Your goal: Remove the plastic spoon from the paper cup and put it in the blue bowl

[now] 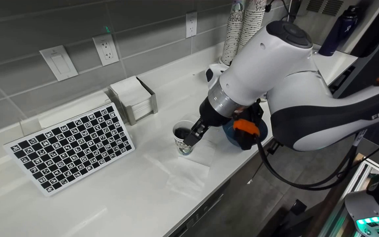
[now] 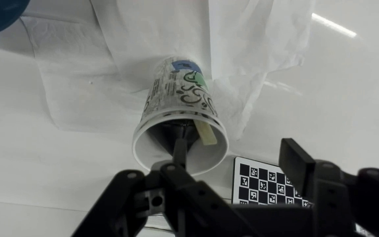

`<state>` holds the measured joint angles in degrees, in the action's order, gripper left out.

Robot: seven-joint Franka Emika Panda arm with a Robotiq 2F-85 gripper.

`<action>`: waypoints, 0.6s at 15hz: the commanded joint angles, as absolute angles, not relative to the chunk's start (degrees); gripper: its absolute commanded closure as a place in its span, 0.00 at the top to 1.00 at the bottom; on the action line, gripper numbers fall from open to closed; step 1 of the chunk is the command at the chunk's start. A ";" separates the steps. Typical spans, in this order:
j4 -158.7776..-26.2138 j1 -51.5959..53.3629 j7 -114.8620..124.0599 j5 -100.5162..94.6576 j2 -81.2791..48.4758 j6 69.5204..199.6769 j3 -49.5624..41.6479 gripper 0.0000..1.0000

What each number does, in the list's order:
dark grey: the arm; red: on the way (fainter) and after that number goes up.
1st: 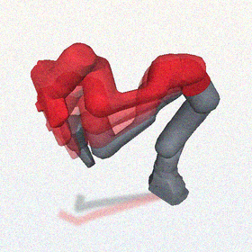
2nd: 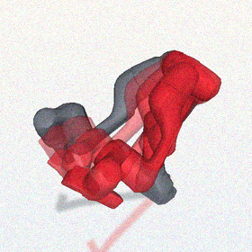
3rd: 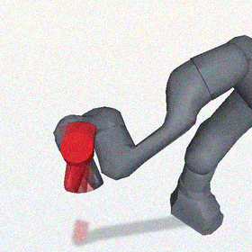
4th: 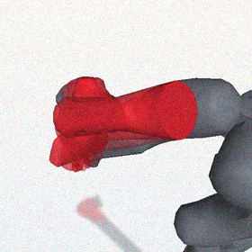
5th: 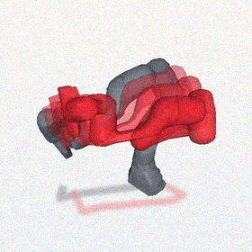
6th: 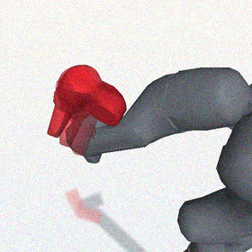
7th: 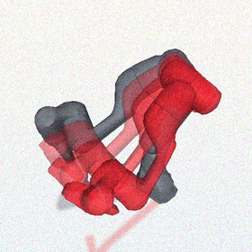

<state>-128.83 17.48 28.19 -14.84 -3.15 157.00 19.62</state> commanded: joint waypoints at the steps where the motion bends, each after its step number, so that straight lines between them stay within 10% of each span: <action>1: -126.16 17.78 32.66 -20.28 -5.95 155.10 18.74 0.70; 7: -125.44 17.87 35.03 -22.42 -7.83 154.58 17.36 0.44; 9: -125.38 17.97 35.82 -22.53 -7.82 154.95 16.94 0.20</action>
<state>-127.11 17.46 32.57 -20.03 -6.86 155.85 17.74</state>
